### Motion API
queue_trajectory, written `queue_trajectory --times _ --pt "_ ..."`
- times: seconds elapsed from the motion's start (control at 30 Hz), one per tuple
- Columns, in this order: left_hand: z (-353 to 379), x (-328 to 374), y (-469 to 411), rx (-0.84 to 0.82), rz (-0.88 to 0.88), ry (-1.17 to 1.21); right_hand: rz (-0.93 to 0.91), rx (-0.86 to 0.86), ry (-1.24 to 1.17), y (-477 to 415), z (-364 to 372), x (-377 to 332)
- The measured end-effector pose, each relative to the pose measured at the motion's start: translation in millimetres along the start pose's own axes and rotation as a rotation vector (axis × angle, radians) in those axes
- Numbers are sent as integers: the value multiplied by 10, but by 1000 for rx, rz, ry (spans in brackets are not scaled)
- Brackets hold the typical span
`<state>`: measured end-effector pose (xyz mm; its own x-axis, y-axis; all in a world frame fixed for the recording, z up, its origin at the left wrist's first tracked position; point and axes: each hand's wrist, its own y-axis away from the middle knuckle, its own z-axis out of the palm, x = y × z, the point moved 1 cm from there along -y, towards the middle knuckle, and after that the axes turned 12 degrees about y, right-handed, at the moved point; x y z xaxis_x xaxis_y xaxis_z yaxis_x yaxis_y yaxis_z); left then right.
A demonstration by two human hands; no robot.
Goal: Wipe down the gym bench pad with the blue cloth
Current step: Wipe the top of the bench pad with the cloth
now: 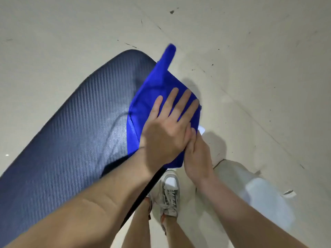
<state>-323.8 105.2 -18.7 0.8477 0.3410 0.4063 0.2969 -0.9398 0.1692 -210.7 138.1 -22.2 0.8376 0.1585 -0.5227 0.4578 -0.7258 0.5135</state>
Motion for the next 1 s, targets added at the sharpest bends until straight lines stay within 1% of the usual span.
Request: queue_trajectory --times 0.07,0.1,0.13,0.17,0.23,0.27,0.33,0.43,0.47,0.53,0.63,0.7,0.8,0.83,0.9,0.93,1.0 --pt "106 70 309 -67 91 -46 0 -167 219 266 99 217" --pt "147 100 450 -100 172 -66 11 -209 267 359 82 311" --pt "168 98 570 -121 239 -66 37 -200 250 412 37 360" --pt "171 83 653 -139 270 -50 130 -163 144 414 -28 368" --pt "126 39 689 -150 262 -21 368 -100 -238 357 -183 235" --pt "99 19 658 -143 239 -12 437 -123 -423 277 -205 159" --pt "29 -29 538 -120 206 -12 421 -198 -568 82 -204 -52" --pt "-80 -204 214 -68 213 -29 384 -173 -675 -274 -171 -308" --pt "-110 -281 87 -53 217 -50 367 -150 -677 -398 -179 -364" --pt "-161 -398 -141 -52 187 -99 332 -79 -605 -591 -204 -439" --pt "-149 -367 -235 -51 59 -98 267 10 -547 -637 -162 -456" --pt "-97 -281 -60 -14 5 -81 267 57 -521 -531 -74 -458" --pt "8 -199 413 32 -9 -30 254 158 -508 -276 119 -471" --pt "37 -191 580 25 -13 -2 232 203 -480 -156 196 -472" --pt "98 -173 928 -45 -36 15 198 260 -474 137 394 -435" --pt "99 -188 1148 -82 -47 7 215 234 -485 333 518 -444" --pt "104 -236 1541 -101 -30 -10 279 129 -504 697 732 -439"
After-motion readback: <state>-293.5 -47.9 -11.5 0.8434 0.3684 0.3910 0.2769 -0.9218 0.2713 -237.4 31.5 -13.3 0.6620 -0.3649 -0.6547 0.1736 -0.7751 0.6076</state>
